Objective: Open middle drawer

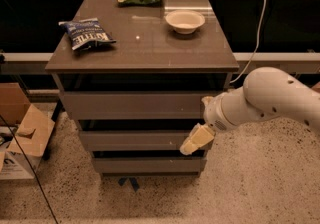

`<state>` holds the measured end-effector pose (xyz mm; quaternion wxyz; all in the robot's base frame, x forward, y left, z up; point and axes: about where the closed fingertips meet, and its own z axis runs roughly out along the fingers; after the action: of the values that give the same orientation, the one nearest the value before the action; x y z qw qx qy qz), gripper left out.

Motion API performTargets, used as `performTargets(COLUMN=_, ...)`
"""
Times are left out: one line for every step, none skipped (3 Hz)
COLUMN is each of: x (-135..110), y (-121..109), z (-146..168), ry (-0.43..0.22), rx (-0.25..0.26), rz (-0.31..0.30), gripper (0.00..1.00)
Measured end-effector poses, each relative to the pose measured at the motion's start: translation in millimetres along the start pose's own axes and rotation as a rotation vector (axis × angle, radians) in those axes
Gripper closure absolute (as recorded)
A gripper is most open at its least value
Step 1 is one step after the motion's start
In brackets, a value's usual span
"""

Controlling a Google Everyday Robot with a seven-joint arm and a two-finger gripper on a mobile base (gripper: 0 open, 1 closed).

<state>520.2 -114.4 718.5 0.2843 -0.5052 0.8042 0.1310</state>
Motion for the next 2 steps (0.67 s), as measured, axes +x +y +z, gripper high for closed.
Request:
performTargets(x=15.9, y=-4.4, z=36.7, ry=-0.012, rx=0.01, rz=0.052, gripper=0.0)
performTargets(x=27.2, y=-10.5, z=69.0, ry=-0.044, rx=0.02, rz=0.089, gripper=0.0)
